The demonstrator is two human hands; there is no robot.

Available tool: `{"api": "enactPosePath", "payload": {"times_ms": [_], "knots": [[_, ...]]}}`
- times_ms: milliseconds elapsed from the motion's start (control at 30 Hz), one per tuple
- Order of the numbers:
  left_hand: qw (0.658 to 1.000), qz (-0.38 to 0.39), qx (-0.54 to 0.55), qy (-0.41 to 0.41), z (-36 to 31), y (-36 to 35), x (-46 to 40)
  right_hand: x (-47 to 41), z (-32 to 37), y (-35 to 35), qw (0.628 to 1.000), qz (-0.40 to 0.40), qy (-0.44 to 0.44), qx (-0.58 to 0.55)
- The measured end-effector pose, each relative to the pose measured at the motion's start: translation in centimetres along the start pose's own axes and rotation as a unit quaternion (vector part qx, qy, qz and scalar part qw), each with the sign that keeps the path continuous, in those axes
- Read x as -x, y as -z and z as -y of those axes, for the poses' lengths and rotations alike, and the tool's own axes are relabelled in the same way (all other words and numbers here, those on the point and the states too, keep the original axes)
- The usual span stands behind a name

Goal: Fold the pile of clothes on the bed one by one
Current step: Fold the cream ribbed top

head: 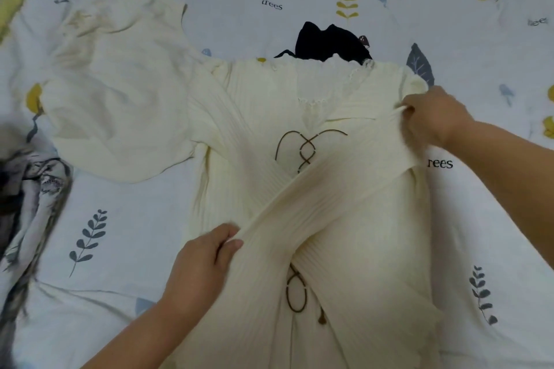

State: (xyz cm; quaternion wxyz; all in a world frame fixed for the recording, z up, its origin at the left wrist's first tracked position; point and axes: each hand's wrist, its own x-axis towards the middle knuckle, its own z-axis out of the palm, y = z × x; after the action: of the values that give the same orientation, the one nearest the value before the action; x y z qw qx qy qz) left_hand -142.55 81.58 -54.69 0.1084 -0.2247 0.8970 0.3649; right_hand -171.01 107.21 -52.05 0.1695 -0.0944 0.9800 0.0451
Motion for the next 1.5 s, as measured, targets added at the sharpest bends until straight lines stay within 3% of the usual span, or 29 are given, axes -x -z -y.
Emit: {"api": "enactPosePath", "payload": {"times_ms": [67, 133, 200, 267, 367, 433, 533, 700, 900, 1033, 1133, 1367, 1500], "knots": [[0.994, -0.013, -0.097, -0.039, 0.2, 0.3, -0.3, -1.3, 0.1, 0.9, 0.998, -0.025, -0.062, 0.024], [0.976, -0.059, -0.192, -0.087, 0.2, 0.2, -0.8, -1.4, 0.8, 0.9, 0.987, -0.124, -0.097, 0.043], [0.958, -0.133, -0.214, -0.135, 0.1, 0.0, -1.1, 0.2, 2.5, 0.3, 0.978, -0.192, -0.084, -0.013], [0.949, -0.159, -0.203, -0.182, -0.2, -0.2, -1.0, 3.1, 4.9, -1.5, 0.974, -0.209, -0.024, -0.086], [0.935, -0.062, -0.247, -0.248, 0.9, -1.2, -0.6, 8.2, 7.7, -5.4, 0.983, -0.126, 0.055, -0.12], [0.925, 0.016, -0.289, -0.245, 2.2, -1.6, -0.7, 10.0, 7.6, -8.2, 0.992, -0.046, 0.076, -0.088], [0.928, 0.065, -0.296, -0.215, 2.7, -1.6, -1.2, 9.8, 6.8, -9.5, 0.994, -0.016, 0.078, -0.077], [0.927, 0.1, -0.304, -0.195, 2.2, -1.3, -1.0, 11.2, 7.4, -7.9, 0.991, -0.006, 0.072, -0.108], [0.939, 0.078, -0.244, -0.231, 2.6, 1.2, 1.4, 19.1, 5.2, -7.2, 0.984, -0.035, 0.095, -0.148], [0.928, 0.055, -0.253, -0.269, 5.1, 3.1, 4.2, 25.6, 2.7, -8.9, 0.993, 0.02, 0.061, -0.101], [0.925, 0.101, -0.251, -0.268, 6.9, 3.7, 6.2, 29.9, 1.2, -10.9, 0.992, 0.086, 0.056, -0.073], [0.9, 0.212, -0.253, -0.285, 9.3, 3.7, 8.9, 34.5, 0.4, -12.6, 0.985, 0.076, 0.098, -0.123], [0.901, 0.166, -0.25, -0.314, 8.7, 4.1, 9.0, 34.6, 0.3, -12.2, 0.988, 0.058, 0.115, -0.089]]}}
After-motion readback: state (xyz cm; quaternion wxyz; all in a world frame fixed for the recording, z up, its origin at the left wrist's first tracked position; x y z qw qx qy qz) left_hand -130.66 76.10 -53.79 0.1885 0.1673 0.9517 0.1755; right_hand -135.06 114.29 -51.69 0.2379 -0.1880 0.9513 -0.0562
